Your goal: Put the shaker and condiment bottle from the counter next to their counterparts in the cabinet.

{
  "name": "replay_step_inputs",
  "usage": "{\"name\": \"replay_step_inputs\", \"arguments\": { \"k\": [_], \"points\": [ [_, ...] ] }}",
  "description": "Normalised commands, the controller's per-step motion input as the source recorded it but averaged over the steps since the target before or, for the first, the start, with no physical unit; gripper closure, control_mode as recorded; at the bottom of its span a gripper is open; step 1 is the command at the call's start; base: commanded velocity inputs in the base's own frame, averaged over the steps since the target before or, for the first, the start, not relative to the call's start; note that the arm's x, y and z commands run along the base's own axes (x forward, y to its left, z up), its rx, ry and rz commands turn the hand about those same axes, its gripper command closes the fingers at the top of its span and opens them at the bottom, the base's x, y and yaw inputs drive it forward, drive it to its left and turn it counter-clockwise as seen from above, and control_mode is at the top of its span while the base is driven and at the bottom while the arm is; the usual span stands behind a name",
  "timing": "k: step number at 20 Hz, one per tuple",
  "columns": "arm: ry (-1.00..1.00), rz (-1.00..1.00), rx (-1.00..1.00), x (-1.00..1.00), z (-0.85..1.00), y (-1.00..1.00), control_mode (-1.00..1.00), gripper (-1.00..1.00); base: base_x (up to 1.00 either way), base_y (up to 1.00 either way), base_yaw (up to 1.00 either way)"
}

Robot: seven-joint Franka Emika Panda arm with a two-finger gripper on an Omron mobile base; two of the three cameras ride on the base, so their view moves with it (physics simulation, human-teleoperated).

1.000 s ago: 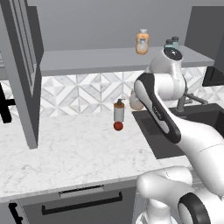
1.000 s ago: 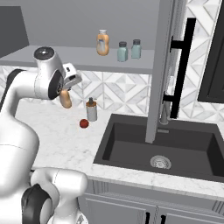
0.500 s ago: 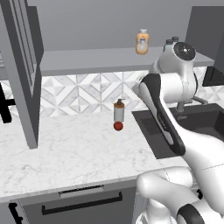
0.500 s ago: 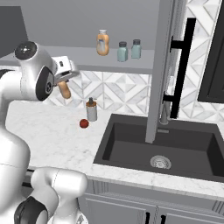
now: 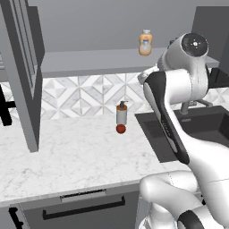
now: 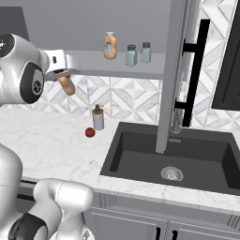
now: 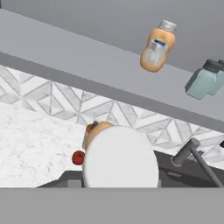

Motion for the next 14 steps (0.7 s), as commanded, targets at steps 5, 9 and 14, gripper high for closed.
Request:
{"name": "replay_step_inputs", "arguments": {
  "k": [5, 9, 14],
  "points": [
    [-0.07, -0.1, 0.07, -0.03, 0.45, 0.0, -1.0, 1.0, 0.0, 0.0, 0.0],
    [-0.18, -0.01, 0.04, 0.0, 0.33, 0.0, -1.0, 1.0, 0.0, 0.0, 0.0],
    [-0.22, 0.0, 0.0, 0.0, 0.12, 0.0, -1.0, 1.0, 0.0, 0.0, 0.0]
  ]
}}
